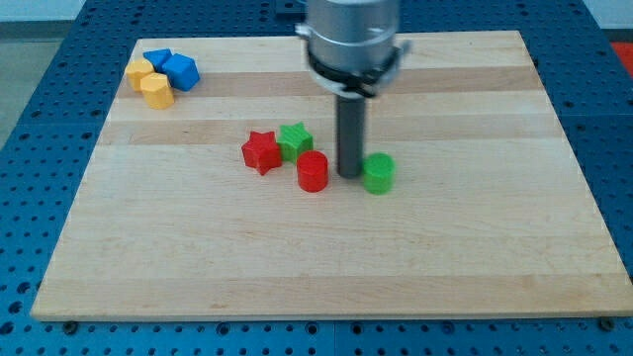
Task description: Move the green star close to the green circle
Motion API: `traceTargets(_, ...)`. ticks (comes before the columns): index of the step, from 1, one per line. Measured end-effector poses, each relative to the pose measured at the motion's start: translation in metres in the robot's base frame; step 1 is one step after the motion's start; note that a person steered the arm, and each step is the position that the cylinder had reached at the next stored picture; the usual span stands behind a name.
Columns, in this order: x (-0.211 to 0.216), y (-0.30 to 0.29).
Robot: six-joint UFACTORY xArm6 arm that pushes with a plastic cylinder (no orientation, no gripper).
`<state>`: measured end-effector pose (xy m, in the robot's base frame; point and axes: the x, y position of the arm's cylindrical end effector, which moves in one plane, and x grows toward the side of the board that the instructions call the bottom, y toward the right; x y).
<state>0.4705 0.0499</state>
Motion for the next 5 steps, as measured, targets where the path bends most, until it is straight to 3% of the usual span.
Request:
traceTargets(1, 0.056, 0.097)
traceTargets(2, 0.061, 0.117)
traceTargets(5, 0.046, 0.034)
